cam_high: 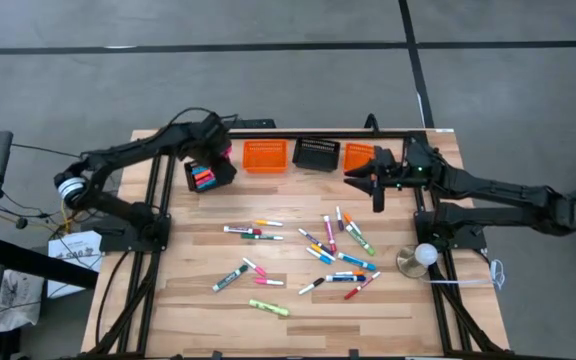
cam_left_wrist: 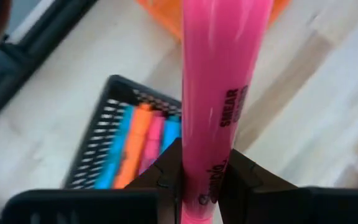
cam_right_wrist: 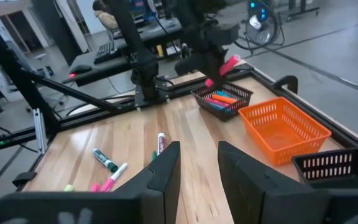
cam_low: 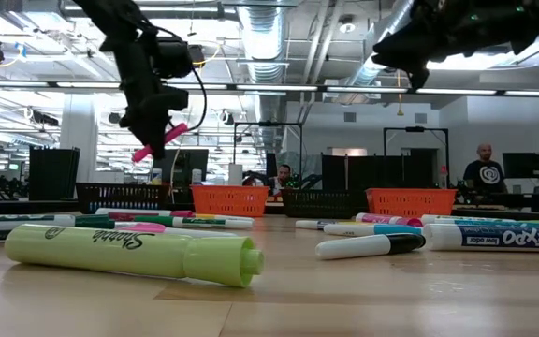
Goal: Pick & Place Markers
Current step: Put the large pink highlighter pen into the left black bin
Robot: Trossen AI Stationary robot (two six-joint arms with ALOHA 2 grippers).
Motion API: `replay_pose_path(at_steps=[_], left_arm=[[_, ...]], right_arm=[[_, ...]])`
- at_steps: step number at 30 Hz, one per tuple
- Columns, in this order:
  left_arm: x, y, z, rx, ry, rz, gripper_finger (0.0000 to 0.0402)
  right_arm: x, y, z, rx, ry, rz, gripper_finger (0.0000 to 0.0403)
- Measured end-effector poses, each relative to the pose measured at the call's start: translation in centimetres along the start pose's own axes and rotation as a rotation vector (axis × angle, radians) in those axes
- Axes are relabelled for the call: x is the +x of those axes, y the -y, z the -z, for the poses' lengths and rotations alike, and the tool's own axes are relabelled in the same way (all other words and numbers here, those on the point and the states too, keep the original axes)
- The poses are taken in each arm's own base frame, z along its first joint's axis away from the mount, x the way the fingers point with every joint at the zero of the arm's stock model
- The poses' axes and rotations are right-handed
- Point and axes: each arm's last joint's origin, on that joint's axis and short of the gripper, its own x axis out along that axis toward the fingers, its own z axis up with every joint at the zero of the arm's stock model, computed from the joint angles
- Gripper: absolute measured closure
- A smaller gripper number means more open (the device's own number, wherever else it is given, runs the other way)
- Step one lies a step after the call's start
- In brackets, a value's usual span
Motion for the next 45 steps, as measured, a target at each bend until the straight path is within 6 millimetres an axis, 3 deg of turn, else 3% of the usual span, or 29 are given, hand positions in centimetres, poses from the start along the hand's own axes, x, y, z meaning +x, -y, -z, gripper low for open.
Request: replay_pose_path(at_steps=[13,27,45], left_arm=[[3.1,-3.9,0.7,0.092,-0.274,-0.037,0.0342],[6.2,-3.9,0.9,0.249,-0.392,0.014,0.0342],[6.4,-4.0,0.7,0.330,-0.385,0.012,0.0314]], right_arm=[[-0.5,0.0,-0.3,0.011,0.042,0.072,0.0305],[-0.6,0.0,-0.9,0.006,0.102,0.092,0.0305],[-0.6,0.1,-0.9,0.014,0.105,0.113,0.0305]])
